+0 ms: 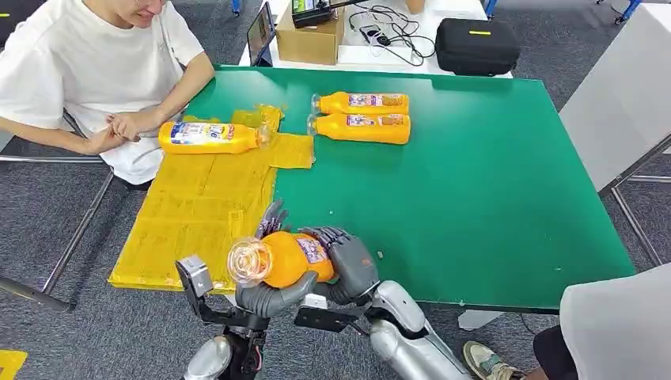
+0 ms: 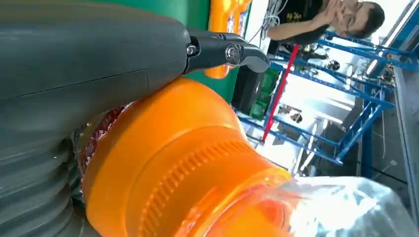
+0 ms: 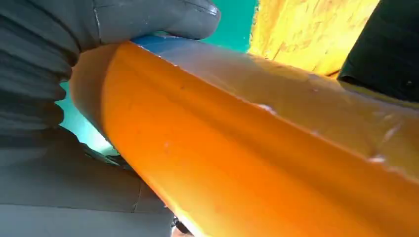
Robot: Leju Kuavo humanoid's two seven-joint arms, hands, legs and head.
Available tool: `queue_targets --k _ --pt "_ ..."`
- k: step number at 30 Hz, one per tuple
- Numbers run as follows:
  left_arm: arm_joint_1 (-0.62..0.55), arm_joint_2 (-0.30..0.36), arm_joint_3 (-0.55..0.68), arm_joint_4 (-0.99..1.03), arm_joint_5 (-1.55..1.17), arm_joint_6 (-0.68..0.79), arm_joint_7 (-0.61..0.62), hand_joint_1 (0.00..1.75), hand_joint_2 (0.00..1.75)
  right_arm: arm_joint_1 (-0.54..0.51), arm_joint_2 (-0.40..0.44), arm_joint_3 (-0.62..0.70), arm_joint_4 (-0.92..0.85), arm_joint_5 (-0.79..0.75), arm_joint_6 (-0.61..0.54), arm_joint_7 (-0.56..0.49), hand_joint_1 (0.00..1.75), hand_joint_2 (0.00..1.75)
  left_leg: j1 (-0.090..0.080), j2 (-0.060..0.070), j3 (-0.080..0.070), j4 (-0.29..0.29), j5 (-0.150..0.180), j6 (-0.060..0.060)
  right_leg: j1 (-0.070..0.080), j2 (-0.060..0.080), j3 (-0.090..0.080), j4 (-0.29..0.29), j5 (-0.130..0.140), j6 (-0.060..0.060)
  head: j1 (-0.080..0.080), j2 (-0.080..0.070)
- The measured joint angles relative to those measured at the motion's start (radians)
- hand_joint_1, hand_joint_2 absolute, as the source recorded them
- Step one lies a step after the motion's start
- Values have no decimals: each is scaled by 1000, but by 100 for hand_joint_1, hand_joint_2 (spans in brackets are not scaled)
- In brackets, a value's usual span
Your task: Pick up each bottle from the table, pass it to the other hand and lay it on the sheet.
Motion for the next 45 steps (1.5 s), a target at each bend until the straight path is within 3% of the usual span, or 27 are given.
queue_targets --k 4,5,6,7,8,13,14,45 --pt "0 0 -3 5 -9 15 11 0 175 0 0 7 3 -3 2 10 175 175 0 0 0 0 0 0 0 0 0 0 0 0 0 0" --pt "0 0 -3 5 -10 18 11 0 175 -1 0 8 3 -3 2 10 150 175 0 0 0 0 0 0 0 0 0 0 0 0 0 0" --pt "0 0 -3 6 -15 34 16 3 175 -1 0 10 4 -10 3 11 17 175 0 0 0 0 0 0 0 0 0 0 0 0 0 0" --pt "0 -3 -4 9 -19 60 24 68 175 -1 0 12 5 -23 10 12 0 175 0 0 0 0 0 0 0 0 0 0 0 0 0 0" --pt "-1 -8 -4 11 -19 87 32 175 175 0 0 12 5 -32 16 12 0 175 0 0 0 0 0 0 0 0 0 0 0 0 0 0" --pt "-36 -37 -6 35 35 209 34 175 175 12 4 18 8 -109 17 -17 0 175 0 0 0 0 0 0 0 0 0 0 0 0 1 0" --pt "-42 -40 -6 40 50 210 38 175 175 14 6 18 8 -116 12 -25 0 0 0 0 0 0 0 0 0 0 0 0 0 0 0 0" --pt "-71 -45 -5 73 124 204 53 175 175 31 6 18 10 -172 1 -64 0 0 0 0 0 0 0 0 0 0 0 0 0 0 0 0"
